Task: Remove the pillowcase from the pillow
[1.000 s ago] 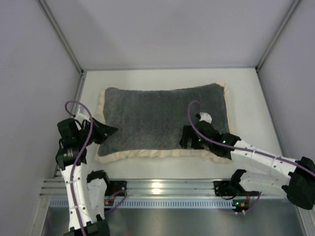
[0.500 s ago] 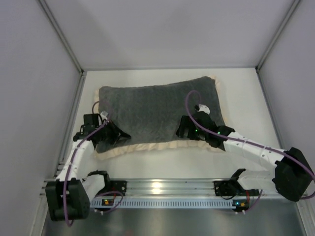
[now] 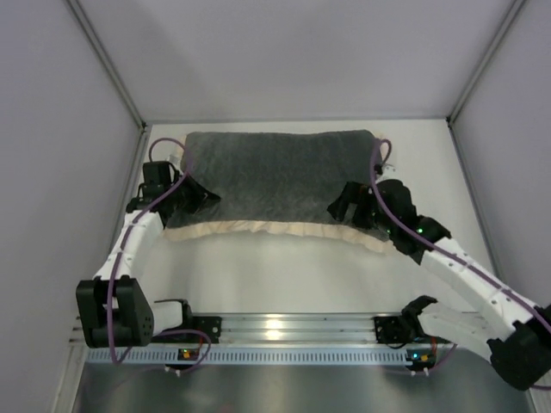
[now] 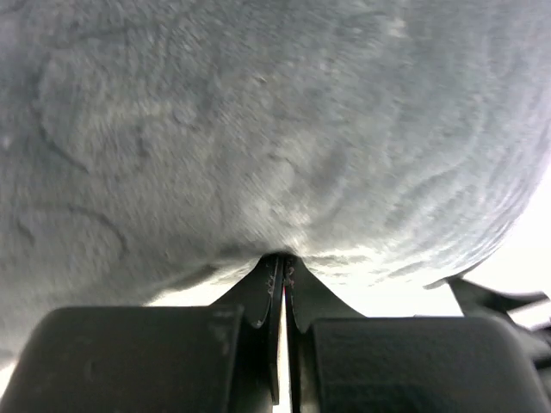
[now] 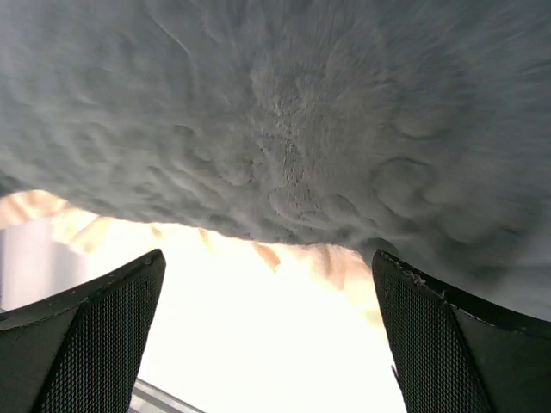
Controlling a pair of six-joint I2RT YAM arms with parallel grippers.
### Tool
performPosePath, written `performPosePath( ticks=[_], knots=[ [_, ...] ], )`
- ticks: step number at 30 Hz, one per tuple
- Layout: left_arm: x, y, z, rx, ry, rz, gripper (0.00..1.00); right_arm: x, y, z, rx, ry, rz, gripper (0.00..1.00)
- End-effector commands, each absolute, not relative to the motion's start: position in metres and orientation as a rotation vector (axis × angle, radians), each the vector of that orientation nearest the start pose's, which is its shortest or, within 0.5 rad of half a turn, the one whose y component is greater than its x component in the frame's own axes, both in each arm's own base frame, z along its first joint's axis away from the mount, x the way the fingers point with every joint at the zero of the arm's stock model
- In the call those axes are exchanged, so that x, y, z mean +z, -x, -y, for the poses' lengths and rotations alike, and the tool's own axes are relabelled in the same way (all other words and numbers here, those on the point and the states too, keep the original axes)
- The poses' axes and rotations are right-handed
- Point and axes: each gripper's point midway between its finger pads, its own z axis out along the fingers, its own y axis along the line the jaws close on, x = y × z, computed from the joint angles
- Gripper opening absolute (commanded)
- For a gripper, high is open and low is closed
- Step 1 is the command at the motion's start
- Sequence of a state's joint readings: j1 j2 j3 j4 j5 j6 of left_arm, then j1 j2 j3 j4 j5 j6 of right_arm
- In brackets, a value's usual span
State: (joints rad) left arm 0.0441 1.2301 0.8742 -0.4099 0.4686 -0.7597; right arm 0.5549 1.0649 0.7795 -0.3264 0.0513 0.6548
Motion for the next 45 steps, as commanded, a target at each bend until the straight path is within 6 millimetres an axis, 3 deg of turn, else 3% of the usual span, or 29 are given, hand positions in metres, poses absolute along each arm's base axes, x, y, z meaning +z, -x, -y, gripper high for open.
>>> performPosePath(
  ticks=[1,3,6,7,8,13,17,19,25,30,32,34,36,41,45],
  knots=[
    [0.172,-0.331,0.09,-0.869,0.655,-2.278,0.0,0.197,-0.258,-0.151,0.568,-0.207,-2.14,0.99],
    [0.177,-0.32,0.09,-0.858,0.629,-2.254,0.0,0.188,-0.246,-0.124,0.48,-0.292,-2.173,1.0],
    [0.186,-0.304,0.087,-0.844,0.595,-2.199,0.41,0.181,-0.231,-0.089,0.386,-0.39,-2.175,0.99],
    [0.187,-0.298,0.087,-0.842,0.599,-2.195,0.59,0.179,-0.227,-0.078,0.349,-0.42,-2.171,0.99],
    [0.191,-0.294,0.088,-0.845,0.589,-2.179,0.65,0.172,-0.222,-0.067,0.311,-0.46,-2.193,1.0],
    [0.21,-0.272,0.083,-0.804,0.576,-2.124,0.76,0.145,-0.206,-0.064,0.37,-0.522,-2.233,0.99],
    [0.215,-0.266,0.08,-0.788,0.574,-2.107,0.78,0.126,-0.198,-0.066,0.408,-0.606,-2.252,0.99],
    [0.213,-0.263,0.081,-0.794,0.575,-2.109,0.78,0.116,-0.197,-0.056,0.341,-0.645,-2.247,0.99],
    [0.201,-0.262,0.08,-0.782,0.587,-2.135,0.78,0.115,-0.208,-0.057,0.375,-0.754,-2.196,0.99],
    [0.202,-0.262,0.081,-0.784,0.574,-2.136,0.78,0.092,-0.214,-0.051,0.315,-0.805,-2.212,1.0],
    [0.202,-0.261,0.081,-0.786,0.574,-2.136,0.79,0.087,-0.221,-0.049,0.293,-0.778,-2.206,0.99],
    [0.202,-0.261,0.082,-0.791,0.571,-2.137,0.79,0.069,-0.222,-0.048,0.273,-0.754,-2.238,1.0],
    [0.203,-0.261,0.082,-0.791,0.564,-2.133,0.79,0.063,-0.229,-0.057,0.338,-0.707,-2.233,0.99],
    [0.207,-0.257,0.084,-0.803,0.53,-2.123,0.79,0.068,-0.243,-0.066,0.429,-0.58,-2.124,0.98],
    [0.213,-0.254,0.085,-0.808,0.513,-2.102,0.79,0.09,-0.25,-0.078,0.549,-0.467,-1.968,0.97]
  ],
)
